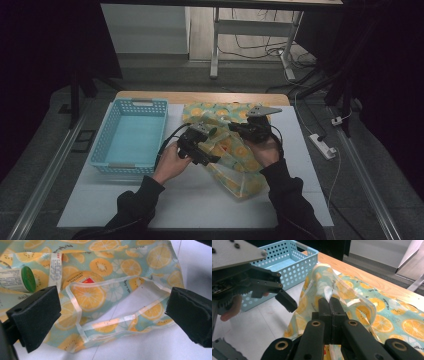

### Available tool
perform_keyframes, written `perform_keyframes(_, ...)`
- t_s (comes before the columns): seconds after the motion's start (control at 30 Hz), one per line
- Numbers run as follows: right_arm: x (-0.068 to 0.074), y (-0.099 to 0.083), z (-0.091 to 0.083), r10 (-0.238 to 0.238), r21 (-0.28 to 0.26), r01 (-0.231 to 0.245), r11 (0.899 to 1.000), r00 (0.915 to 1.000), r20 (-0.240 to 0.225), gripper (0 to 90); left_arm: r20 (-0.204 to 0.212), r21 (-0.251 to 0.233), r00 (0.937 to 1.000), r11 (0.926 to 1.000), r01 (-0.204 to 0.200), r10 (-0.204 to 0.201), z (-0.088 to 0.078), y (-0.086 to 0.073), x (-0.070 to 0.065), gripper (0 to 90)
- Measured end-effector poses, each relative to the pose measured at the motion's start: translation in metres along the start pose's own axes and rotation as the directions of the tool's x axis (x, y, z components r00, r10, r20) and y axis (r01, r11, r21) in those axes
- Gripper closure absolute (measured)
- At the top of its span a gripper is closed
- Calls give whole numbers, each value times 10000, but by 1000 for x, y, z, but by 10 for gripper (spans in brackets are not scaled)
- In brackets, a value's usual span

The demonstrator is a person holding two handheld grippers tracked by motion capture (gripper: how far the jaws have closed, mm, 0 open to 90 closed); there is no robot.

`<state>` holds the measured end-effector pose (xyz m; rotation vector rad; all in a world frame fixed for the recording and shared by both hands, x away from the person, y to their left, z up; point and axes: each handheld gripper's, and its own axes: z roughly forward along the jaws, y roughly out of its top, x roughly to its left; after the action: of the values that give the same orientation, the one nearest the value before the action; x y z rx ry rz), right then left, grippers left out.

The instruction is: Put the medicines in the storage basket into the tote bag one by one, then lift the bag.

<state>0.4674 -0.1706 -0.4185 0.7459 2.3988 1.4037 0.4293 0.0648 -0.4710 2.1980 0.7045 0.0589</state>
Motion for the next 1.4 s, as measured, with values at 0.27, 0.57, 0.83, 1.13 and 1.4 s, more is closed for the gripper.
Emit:
perform_keyframes(0.27, -6, -3, -1, 133, 89, -133, 9999, 9999, 89, 900, -192, -113, 9998, 9999, -1, -1, 3, 1, 3, 1)
perform_keyframes(0.57, -9, -3, -1, 177, 151, -179, 9997, 9998, 127, 900, -373, 142, 9990, 9995, 268, -262, 17, 5, 15, 0)
perform_keyframes(0.83, -10, -5, 0, 210, 187, -213, 9996, 9997, 150, 900, -457, 691, 9988, 9975, -125, 157, 39, 9, 20, 4)
perform_keyframes(1.13, -10, -6, 2, 200, 257, -203, 9995, 9997, 135, 900, -756, 1199, 9965, 9925, -254, 347, 64, 3, 31, 8)
perform_keyframes(1.4, -10, -6, 3, 196, 284, -199, 9994, 9997, 124, 900, -1379, 2045, 9833, 9748, -893, 1190, 65, -2, 26, 138)
